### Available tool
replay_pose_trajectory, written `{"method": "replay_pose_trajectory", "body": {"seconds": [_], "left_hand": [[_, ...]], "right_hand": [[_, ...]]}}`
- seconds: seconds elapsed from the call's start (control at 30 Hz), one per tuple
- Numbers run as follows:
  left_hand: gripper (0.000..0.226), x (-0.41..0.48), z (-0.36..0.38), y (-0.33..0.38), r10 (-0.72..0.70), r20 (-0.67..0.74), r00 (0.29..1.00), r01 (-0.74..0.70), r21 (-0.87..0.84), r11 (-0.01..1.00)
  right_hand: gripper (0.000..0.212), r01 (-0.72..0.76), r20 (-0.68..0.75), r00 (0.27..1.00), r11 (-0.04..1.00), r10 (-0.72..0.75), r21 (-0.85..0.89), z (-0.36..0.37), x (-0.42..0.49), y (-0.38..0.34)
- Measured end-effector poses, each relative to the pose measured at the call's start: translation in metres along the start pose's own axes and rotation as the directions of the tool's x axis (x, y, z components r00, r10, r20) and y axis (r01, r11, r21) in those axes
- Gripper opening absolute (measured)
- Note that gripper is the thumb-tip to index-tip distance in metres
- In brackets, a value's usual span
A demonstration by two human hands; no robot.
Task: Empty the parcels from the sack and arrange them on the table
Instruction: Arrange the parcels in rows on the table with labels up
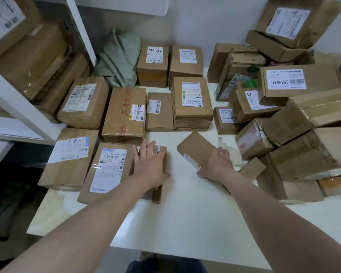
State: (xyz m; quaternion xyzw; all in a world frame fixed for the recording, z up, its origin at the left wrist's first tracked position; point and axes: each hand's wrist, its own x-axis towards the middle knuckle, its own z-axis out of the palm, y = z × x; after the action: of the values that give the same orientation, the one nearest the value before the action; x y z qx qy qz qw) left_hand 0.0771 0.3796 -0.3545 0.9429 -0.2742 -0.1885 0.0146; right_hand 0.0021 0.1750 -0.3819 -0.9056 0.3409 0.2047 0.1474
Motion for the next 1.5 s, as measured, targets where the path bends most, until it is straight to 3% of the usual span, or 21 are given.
{"method": "replay_pose_trajectory", "body": {"seconds": [0.1, 0.17, 0.2, 0.23, 0.27, 0.3, 0.37, 0.43, 0.5, 0.57, 0.67, 0.87, 0.97, 1.03, 1.1, 1.17, 1.2, 1.27, 1.33, 1.43, 1.5], "left_hand": [[0.083, 0.005, 0.002, 0.001, -0.018, 0.005, 1.000, 0.018, -0.004, 1.000], [0.080, 0.005, 0.005, 0.000, -0.029, 0.001, 1.000, 0.029, 0.005, 1.000], [0.078, 0.004, 0.006, 0.000, -0.036, -0.009, 0.999, 0.036, 0.000, 0.999], [0.075, 0.003, 0.006, -0.001, -0.043, -0.022, 0.999, 0.042, -0.010, 0.999], [0.072, 0.003, 0.005, -0.001, -0.050, -0.032, 0.998, 0.049, -0.022, 0.999], [0.069, 0.003, 0.004, 0.000, -0.055, -0.038, 0.998, 0.054, -0.032, 0.998], [0.066, 0.005, 0.003, 0.002, -0.065, -0.043, 0.997, 0.063, -0.047, 0.997], [0.066, 0.005, 0.004, 0.004, -0.071, -0.038, 0.997, 0.069, -0.047, 0.997], [0.069, 0.005, 0.006, 0.003, -0.071, -0.034, 0.997, 0.070, -0.037, 0.997], [0.073, 0.004, 0.007, 0.002, -0.068, -0.038, 0.997, 0.066, -0.030, 0.997], [0.078, 0.003, 0.009, -0.001, -0.073, -0.041, 0.996, 0.072, -0.007, 0.997], [0.078, 0.004, 0.010, -0.011, -0.083, -0.038, 0.996, 0.084, 0.014, 0.996], [0.076, 0.004, 0.008, -0.007, -0.071, -0.069, 0.995, 0.072, 0.005, 0.997], [0.073, 0.005, 0.005, 0.000, -0.053, -0.093, 0.994, 0.053, 0.002, 0.999], [0.068, 0.008, 0.001, 0.010, -0.018, -0.111, 0.994, 0.017, -0.014, 1.000], [0.066, 0.011, 0.000, 0.022, 0.013, -0.116, 0.993, -0.017, -0.035, 0.999], [0.068, 0.012, -0.001, 0.027, 0.029, -0.108, 0.994, -0.034, -0.041, 0.999], [0.070, 0.015, 0.000, 0.037, 0.064, -0.077, 0.995, -0.068, -0.047, 0.997], [0.069, 0.018, 0.002, 0.043, 0.087, -0.052, 0.995, -0.090, -0.054, 0.994], [0.072, 0.026, 0.002, 0.046, 0.083, -0.012, 0.996, -0.083, -0.037, 0.996], [0.078, 0.034, 0.001, 0.044, 0.060, 0.016, 0.998, -0.060, 0.000, 0.998]], "right_hand": [[0.087, 0.050, -0.021, 0.999, 0.997, -0.049, 0.058, -0.002, -0.001, 0.002], [0.074, 0.017, 0.072, 0.996, 0.940, -0.044, 0.340, -0.001, -0.002, 0.003], [0.060, -0.049, 0.181, 0.981, 0.803, -0.074, 0.594, -0.003, -0.005, 0.003], [0.040, -0.167, 0.314, 0.938, 0.597, -0.150, 0.785, -0.004, -0.007, 0.004], [0.023, -0.300, 0.410, 0.883, 0.396, -0.230, 0.868, -0.004, -0.009, 0.006], [0.019, -0.379, 0.451, 0.856, 0.286, -0.252, 0.880, -0.003, -0.009, 0.008], [0.028, -0.413, 0.465, 0.860, 0.247, -0.209, 0.877, -0.002, -0.010, 0.010], [0.037, -0.387, 0.429, 0.894, 0.258, -0.131, 0.885, -0.002, -0.011, 0.007], [0.064, -0.373, 0.406, 0.911, 0.273, -0.075, 0.887, -0.002, -0.014, 0.002], [0.072, -0.297, 0.343, 0.938, 0.375, -0.060, 0.878, -0.002, -0.019, -0.002], [0.063, -0.201, 0.322, 0.941, 0.587, -0.108, 0.784, 0.001, -0.027, -0.013], [0.040, 0.029, 0.195, 0.969, 0.857, -0.150, 0.514, 0.014, -0.041, -0.030], [0.042, 0.017, -0.100, 0.995, 0.934, 0.021, 0.358, 0.011, -0.045, -0.020], [0.044, -0.075, -0.397, 0.902, 0.968, 0.168, 0.239, -0.002, -0.053, -0.009], [0.055, -0.239, -0.500, 0.826, 0.965, 0.262, 0.111, -0.015, -0.060, 0.009], [0.073, -0.414, -0.363, 0.822, 0.899, 0.438, 0.147, -0.020, -0.061, 0.032], [0.078, -0.477, -0.223, 0.809, 0.830, 0.543, 0.291, -0.021, -0.062, 0.042], [0.079, -0.482, 0.066, 0.790, 0.550, 0.610, 0.682, -0.014, -0.060, 0.058], [0.068, -0.399, 0.182, 0.826, 0.326, 0.534, 0.857, -0.007, -0.065, 0.071], [0.047, -0.372, 0.322, 0.906, 0.155, 0.274, 0.915, -0.003, -0.069, 0.082], [0.044, -0.346, 0.329, 0.932, 0.104, 0.154, 0.932, -0.005, -0.068, 0.084]]}}
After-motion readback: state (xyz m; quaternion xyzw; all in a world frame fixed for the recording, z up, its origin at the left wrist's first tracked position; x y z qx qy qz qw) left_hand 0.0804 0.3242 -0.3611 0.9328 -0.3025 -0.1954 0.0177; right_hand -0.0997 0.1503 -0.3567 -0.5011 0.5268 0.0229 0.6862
